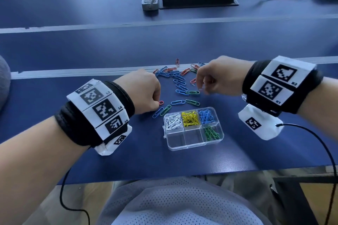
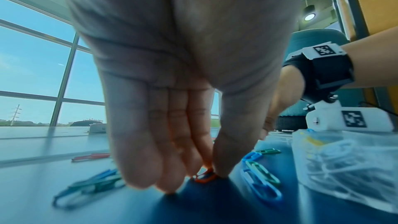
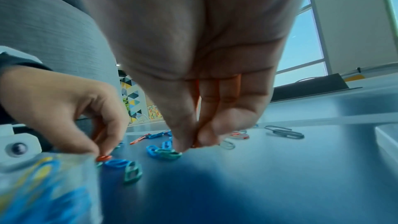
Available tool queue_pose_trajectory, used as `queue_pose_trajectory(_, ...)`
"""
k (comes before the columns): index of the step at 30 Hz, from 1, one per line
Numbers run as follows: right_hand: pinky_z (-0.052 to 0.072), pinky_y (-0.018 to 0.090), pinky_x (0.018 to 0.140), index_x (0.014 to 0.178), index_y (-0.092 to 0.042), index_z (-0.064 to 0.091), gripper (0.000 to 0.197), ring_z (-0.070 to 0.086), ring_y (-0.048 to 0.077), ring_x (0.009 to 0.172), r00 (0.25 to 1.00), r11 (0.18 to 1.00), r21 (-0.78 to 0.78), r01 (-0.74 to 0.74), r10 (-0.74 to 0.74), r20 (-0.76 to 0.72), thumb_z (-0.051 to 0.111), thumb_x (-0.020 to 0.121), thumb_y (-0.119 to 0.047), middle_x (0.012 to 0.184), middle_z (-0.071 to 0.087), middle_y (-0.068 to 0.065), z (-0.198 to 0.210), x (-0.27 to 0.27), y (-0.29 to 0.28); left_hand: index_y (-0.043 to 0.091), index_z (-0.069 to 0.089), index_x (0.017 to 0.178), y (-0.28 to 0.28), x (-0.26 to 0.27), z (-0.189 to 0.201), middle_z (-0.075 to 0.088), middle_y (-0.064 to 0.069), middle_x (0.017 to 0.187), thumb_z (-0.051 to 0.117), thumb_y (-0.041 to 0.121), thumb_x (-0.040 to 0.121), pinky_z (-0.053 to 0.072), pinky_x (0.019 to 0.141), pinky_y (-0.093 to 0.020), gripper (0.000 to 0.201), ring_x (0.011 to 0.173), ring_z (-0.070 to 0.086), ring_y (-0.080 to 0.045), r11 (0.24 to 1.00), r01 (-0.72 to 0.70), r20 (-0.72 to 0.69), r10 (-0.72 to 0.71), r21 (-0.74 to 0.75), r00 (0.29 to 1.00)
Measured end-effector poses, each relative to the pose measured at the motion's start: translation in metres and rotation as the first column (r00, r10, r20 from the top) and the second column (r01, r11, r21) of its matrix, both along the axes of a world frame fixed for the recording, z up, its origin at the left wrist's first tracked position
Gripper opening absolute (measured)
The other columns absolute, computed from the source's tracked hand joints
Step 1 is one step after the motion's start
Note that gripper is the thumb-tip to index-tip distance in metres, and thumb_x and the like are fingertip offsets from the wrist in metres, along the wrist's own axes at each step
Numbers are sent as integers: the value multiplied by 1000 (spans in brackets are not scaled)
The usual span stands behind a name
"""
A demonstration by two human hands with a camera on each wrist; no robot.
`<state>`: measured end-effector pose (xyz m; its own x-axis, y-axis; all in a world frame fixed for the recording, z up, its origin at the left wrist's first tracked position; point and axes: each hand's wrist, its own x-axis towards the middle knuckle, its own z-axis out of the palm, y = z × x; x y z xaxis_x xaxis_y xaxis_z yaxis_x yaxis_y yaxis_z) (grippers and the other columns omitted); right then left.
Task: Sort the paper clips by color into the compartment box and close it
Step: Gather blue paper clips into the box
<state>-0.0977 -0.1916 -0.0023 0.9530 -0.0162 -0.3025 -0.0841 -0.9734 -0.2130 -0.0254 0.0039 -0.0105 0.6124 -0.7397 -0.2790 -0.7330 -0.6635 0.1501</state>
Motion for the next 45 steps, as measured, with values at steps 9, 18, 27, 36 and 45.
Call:
queue_pose_trajectory(9, 52, 32, 79, 97, -27, 73, 20, 61, 28, 86, 998, 993, -115, -20, 27, 59, 68, 79, -19, 82, 58, 1, -6, 35, 4, 21, 58, 66, -2, -4, -1, 50, 9, 61, 62, 29, 77, 44, 67, -25, 15, 71, 49, -17, 999, 27, -8, -27, 26, 1000)
queue_pose_trajectory(18, 51, 27, 80, 88, -19, 73, 12, 61, 20, 83, 998, 997, -63, -45, 48, 44, 63, 82, -21, 77, 64, -3, -2, 31, 3, 21, 63, 92, 2, 14, 2, 58, 11, 60, 57, 12, 80, 43, 62, -21, 17, 52, 51, 1, 968, -154, -162, 122, -199, 979)
queue_pose_trajectory(27, 48, 21, 43, 70, -7, 55, 23, 52, 18, 49, 898, 684, 591, 427, -395, -192, 45, 88, 2, 62, 47, 8, 3, 51, -17, 12, 50, 70, 0, 49, -6, 56, -6, 69, 42, -1, 86, 44, 38, -17, 22, 42, 51, -9, 695, -644, -632, 349, -321, 692)
queue_pose_trajectory(36, 39, 24, 70, 97, -28, 65, 14, 50, 19, 84, 1000, 1000, -3, 21, -21, 22, 63, 83, -31, 78, 52, -8, 1, 60, -1, 17, 50, 66, -22, 62, -8, 47, -1, 61, 43, 9, 84, 34, 50, -23, 20, 53, 42, -19, 818, -541, -362, 452, -195, 815)
queue_pose_trajectory(45, 38, 25, 67, 90, -15, 72, 20, 61, 26, 90, 996, 980, -180, -88, 87, -16, 62, 83, -31, 78, 62, 0, -1, 68, 4, 23, 73, 88, -33, 71, -2, 50, 13, 61, 70, 35, 77, 38, 68, -25, 17, 74, 52, -15, 956, -282, -20, 281, -84, 959)
